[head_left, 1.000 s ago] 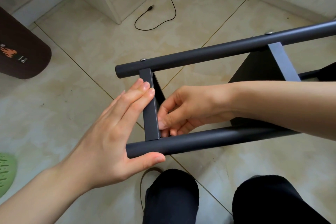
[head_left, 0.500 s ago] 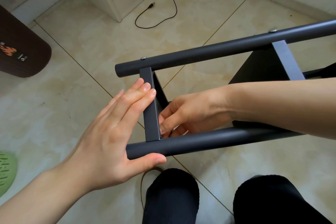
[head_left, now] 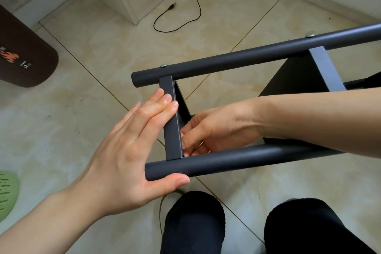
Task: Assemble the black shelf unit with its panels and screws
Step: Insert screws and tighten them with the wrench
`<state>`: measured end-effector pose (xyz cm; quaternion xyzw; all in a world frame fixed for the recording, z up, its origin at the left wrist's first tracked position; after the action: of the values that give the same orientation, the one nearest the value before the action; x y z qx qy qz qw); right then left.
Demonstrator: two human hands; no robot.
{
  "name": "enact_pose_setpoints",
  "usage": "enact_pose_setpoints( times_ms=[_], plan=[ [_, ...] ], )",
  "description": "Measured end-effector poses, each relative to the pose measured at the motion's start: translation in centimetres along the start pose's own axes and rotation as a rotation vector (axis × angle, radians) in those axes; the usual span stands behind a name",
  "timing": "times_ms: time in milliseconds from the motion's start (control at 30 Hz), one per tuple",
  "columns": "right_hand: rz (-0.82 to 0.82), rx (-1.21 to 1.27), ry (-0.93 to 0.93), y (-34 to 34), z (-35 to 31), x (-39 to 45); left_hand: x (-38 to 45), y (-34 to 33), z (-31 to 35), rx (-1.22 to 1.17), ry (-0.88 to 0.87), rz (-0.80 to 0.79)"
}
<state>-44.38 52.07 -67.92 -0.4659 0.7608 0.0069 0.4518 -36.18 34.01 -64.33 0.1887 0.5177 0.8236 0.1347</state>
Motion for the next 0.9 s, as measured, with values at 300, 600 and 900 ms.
enact_pose_setpoints(
  times_ms=[300,600,900],
  plan=[
    [-0.031,0.052,-0.034,0.43,0.09,-0.10,-0.05,-0.05,0.03,-0.010,0.004,0.004],
    [-0.013,0.015,-0.001,0.36,0.17,-0.12,-0.06,0.00,0.00,-0.007,0.006,0.003],
    [0.010,-0.038,0.044,0.23,-0.11,-0.51,-0.06,-0.01,0.06,-0.012,-0.006,0.015]
  ],
)
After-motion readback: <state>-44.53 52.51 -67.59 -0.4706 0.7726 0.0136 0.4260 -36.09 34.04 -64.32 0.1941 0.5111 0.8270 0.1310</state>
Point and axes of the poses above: each hand's wrist, its own x-axis towards the middle knuckle, its own y-axis out of the back of the hand, z = x × y, the point moved 1 cm from there along x, towards the middle knuckle, and after that the axes turned 8 degrees about z, right-handed, at the moved point
